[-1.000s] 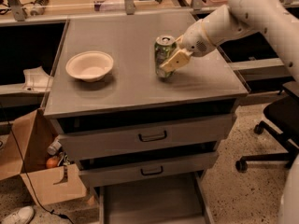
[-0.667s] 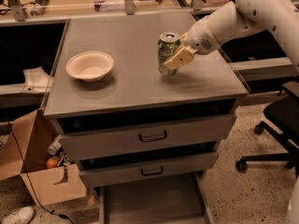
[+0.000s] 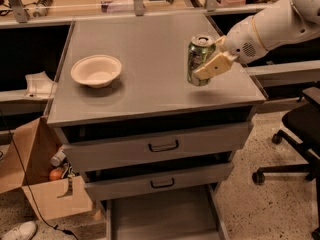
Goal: Place green can into bottom drawer
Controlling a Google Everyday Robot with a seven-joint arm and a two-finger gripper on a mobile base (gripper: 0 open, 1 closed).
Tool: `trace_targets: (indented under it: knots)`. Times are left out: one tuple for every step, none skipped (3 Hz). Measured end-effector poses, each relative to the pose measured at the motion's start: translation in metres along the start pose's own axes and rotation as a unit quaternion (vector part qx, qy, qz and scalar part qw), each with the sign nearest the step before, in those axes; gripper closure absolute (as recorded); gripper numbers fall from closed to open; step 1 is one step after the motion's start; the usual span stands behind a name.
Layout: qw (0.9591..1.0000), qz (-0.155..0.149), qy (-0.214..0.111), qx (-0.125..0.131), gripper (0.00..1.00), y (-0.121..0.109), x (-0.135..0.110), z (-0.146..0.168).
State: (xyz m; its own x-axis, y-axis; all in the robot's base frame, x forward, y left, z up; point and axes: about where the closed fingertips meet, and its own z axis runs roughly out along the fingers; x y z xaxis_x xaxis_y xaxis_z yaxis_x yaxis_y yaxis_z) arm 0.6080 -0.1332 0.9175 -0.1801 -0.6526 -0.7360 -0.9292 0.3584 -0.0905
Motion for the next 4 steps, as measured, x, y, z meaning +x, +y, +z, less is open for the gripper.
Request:
trace_targets:
  knots:
    - [1.0,0.003,-0.007,0.005,1.0,0.004,0.004,-0.005]
    - [0.9999,0.008,-0.007,0.011,1.0,0.022,0.015,-0.02]
    - [0.9998,0.012,-0.015,0.012,1.0,0.047,0.018,-0.035]
    - [0.9995,0.022,-0.018,0.011,1.0,0.075,0.03,-0.049]
